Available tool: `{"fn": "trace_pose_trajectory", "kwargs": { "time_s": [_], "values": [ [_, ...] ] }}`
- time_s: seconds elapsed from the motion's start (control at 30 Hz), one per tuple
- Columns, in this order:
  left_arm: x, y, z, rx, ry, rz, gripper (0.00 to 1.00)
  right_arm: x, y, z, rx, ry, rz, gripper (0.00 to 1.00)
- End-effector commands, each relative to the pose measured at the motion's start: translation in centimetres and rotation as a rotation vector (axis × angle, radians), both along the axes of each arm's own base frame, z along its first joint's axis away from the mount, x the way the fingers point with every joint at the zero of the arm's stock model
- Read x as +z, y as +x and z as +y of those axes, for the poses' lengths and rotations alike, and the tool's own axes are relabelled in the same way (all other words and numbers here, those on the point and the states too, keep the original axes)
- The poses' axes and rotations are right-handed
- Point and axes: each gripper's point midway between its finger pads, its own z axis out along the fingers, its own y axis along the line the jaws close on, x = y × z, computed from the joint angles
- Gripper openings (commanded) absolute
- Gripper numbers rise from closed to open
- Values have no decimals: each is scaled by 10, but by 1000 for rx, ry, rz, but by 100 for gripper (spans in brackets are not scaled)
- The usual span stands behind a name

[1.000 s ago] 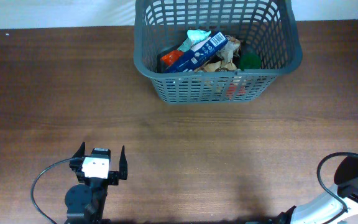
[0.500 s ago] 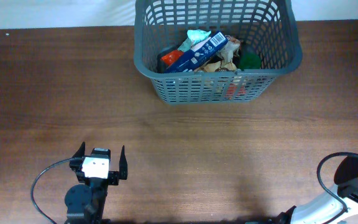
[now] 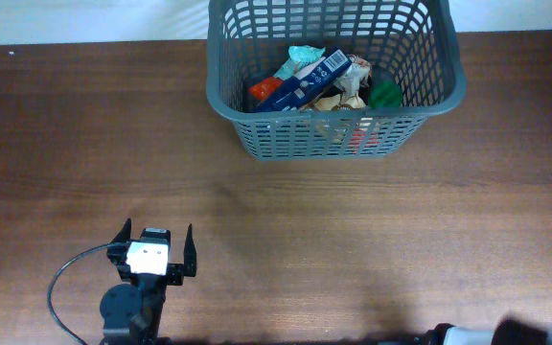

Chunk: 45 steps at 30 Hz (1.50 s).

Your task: Pack container

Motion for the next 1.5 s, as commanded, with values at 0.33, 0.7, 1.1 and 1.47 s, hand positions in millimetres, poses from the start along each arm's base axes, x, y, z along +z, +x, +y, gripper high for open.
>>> {"fn": "trace_pose_trajectory", "kwargs": {
  "time_s": [0.33,0.7,1.1,1.47],
  "values": [
    [-3,1,3,17,-2,-3,99,-36,-87,108,276,-80,-101,99],
    [-3,1,3,17,-2,-3,99,-94,-125,151,502,-122,-361,99],
    [-3,1,3,17,-2,-3,99,-170,-132,171,603,-154,-399,99],
    [-3,1,3,17,-2,-3,99,-211,-126,185,678,-186,-410,99]
  ]
}}
